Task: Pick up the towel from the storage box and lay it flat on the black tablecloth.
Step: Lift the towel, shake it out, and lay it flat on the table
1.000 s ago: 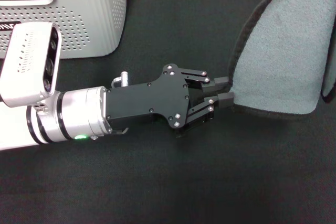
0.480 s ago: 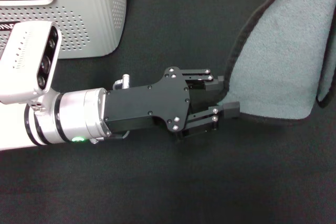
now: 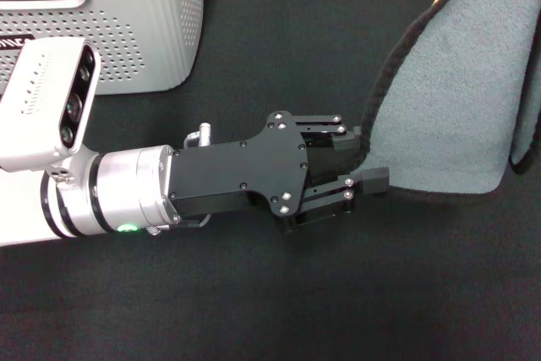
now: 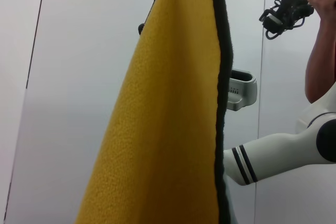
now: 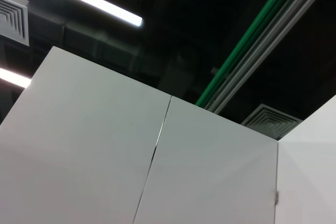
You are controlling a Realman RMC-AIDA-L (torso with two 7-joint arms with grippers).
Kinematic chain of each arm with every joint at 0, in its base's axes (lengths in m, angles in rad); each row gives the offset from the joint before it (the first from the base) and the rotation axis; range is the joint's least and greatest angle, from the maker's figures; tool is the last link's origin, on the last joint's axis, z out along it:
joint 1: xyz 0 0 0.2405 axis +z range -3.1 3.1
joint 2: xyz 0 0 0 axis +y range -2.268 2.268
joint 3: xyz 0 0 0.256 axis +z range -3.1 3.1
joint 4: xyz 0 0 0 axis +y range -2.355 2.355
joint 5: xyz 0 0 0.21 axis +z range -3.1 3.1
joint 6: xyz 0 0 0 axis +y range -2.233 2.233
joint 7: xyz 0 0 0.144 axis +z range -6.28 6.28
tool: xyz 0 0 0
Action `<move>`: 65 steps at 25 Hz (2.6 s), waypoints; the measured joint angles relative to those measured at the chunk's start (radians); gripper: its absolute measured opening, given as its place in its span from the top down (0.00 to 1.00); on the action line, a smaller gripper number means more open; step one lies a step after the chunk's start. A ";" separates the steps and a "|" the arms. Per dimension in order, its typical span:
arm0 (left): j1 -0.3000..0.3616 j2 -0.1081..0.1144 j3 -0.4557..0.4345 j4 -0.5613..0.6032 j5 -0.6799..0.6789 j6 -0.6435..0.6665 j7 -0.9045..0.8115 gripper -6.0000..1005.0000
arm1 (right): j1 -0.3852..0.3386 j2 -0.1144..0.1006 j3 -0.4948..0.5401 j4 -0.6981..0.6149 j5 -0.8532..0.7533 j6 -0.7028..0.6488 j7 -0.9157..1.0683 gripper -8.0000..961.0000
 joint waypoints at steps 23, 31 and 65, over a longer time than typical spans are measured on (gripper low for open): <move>0.012 0.002 -0.007 -0.017 -0.033 -0.022 0.002 0.93 | -0.016 0.007 -0.004 0.026 -0.001 0.001 -0.002 0.89; 0.173 0.034 -0.010 0.202 -0.220 0.004 -0.116 0.98 | -0.067 -0.015 0.000 0.070 -0.010 0.007 0.008 0.89; 0.393 0.143 -0.069 0.573 -0.121 0.109 -0.428 0.98 | -0.171 0.071 -0.173 0.135 -0.224 0.107 0.195 0.87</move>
